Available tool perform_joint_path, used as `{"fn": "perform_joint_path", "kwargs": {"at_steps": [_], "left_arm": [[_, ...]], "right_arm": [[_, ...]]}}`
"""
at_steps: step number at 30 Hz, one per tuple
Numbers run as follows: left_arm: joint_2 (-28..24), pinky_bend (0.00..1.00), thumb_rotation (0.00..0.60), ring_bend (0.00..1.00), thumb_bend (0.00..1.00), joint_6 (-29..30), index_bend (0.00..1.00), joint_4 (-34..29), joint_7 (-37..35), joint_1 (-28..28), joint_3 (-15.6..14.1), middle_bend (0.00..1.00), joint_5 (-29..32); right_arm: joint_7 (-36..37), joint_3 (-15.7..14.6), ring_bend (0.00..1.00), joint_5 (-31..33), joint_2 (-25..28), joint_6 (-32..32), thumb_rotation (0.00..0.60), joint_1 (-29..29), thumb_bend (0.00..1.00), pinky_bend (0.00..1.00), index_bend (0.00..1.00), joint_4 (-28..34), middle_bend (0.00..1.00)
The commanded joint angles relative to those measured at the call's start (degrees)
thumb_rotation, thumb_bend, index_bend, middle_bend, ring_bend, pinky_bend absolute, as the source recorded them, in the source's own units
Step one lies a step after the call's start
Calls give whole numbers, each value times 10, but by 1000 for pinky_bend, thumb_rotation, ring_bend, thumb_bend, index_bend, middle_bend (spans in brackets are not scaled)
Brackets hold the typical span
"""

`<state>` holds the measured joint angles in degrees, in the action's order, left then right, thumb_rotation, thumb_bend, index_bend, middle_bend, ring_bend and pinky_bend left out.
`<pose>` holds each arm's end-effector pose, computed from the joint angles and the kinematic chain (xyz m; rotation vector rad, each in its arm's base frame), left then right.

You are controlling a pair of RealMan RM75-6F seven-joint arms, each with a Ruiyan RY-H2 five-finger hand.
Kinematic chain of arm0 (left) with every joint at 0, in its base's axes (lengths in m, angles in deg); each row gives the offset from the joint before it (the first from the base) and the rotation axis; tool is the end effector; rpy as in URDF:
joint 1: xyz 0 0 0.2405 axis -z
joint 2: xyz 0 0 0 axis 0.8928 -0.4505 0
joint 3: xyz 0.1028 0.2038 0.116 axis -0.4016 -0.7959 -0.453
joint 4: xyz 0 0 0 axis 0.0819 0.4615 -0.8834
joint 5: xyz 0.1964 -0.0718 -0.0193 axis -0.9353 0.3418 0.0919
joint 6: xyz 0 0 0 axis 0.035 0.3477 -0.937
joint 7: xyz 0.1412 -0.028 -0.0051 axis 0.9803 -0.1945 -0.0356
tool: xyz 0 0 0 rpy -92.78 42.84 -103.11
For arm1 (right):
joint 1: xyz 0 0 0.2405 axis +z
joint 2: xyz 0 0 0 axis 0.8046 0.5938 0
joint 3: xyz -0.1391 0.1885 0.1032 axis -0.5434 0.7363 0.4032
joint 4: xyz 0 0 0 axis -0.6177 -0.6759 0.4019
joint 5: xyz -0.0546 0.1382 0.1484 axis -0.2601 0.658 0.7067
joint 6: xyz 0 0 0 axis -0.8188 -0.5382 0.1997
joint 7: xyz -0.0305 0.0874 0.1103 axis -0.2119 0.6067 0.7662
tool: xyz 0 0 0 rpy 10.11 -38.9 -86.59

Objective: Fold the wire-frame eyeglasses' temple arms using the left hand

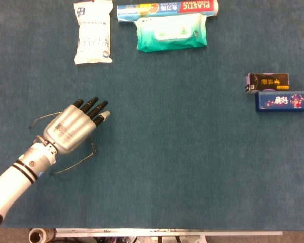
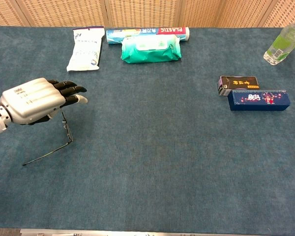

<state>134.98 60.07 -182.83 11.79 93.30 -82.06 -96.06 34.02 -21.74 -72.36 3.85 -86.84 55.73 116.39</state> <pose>-0.2098 0.2514 0.0259 -2.2523 -0.4307 -0.5609 -0.3026 -0.1703 0.1841 1.3385 -0.8080 1.0289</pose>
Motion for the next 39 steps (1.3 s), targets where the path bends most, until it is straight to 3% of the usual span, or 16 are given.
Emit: {"fn": "perform_joint_path", "kwargs": {"at_steps": [1,23,39], "left_arm": [[8,256,600,90,1000,-10,152,13,10,8,0,89,15],[14,250,600,90,1000,-11,197,43,72,15,-20,99,109],[-11,233,600,90,1000,9,198,40,93,7,-46,99,142]], "right_arm": [[1,0,262,0,0,0,600,0,360,385,523,0,434],[-2,-1,263,4,-3,12,600,4,360,385,523,-3,434],[-1,-1,262,2,-5,12,600,4,360,385,523,-5,434]]}}
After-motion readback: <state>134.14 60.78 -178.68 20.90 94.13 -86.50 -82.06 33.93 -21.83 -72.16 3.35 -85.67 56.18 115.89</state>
